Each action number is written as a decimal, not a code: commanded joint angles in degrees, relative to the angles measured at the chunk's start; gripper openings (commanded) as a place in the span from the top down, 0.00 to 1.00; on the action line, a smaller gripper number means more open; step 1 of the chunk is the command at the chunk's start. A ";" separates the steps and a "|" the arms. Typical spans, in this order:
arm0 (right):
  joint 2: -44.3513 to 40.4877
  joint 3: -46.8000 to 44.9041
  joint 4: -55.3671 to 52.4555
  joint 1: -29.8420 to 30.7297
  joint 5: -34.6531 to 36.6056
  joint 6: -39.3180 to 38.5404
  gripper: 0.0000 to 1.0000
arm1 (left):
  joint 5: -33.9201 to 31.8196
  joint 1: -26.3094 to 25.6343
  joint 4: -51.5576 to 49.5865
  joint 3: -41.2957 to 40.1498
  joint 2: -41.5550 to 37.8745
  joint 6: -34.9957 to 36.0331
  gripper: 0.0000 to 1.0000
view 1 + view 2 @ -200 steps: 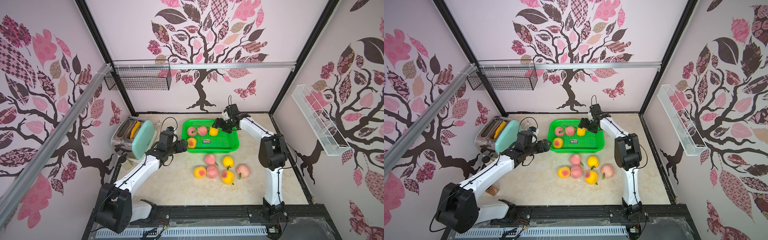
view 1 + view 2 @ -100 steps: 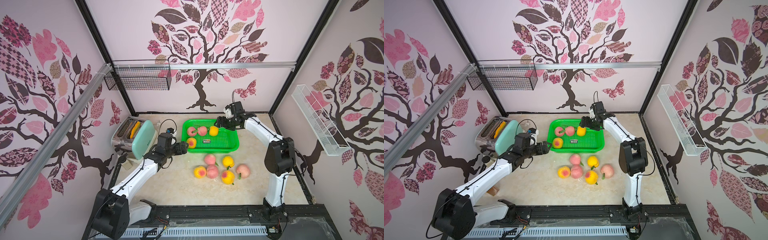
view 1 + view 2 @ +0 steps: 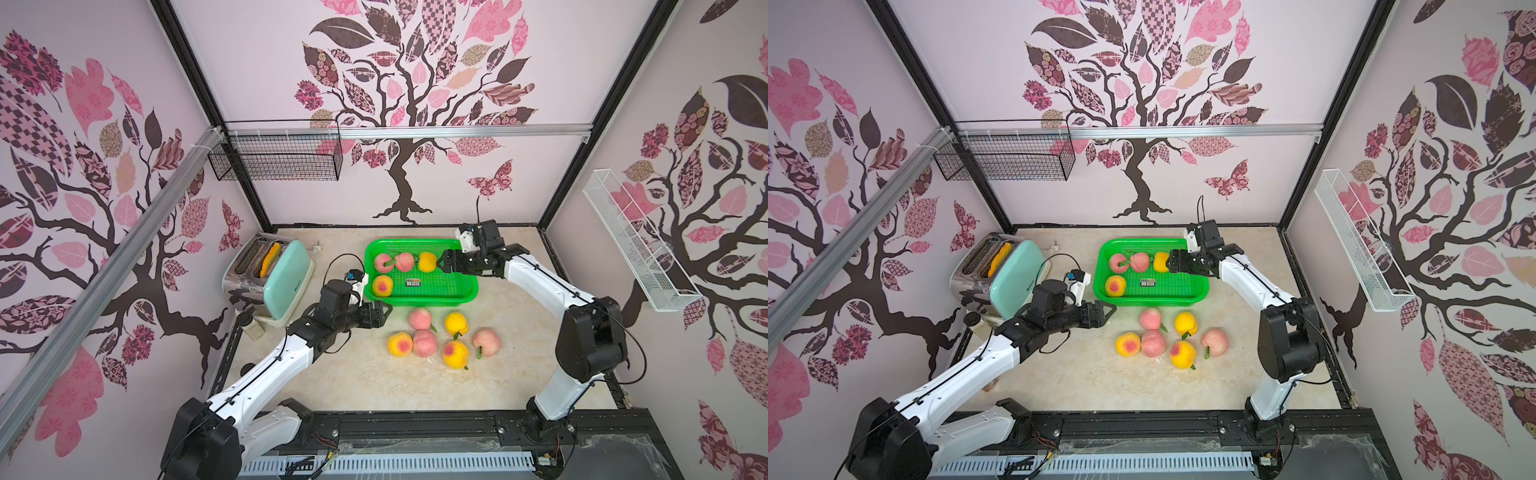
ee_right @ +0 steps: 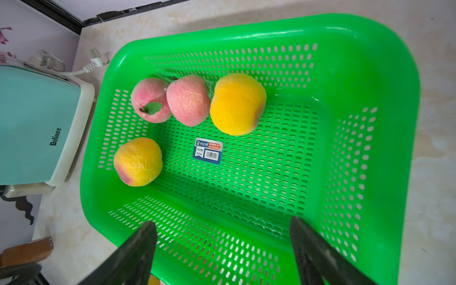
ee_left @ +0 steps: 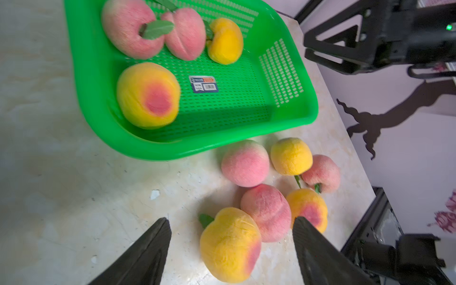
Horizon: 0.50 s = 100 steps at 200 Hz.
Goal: Put the peaches into the basket
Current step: Place the peach in the basket.
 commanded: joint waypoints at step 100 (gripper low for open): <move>-17.16 -20.95 23.42 0.31 6.81 4.53 0.13 | 5.88 -1.38 -4.30 -9.64 -2.34 -8.21 0.18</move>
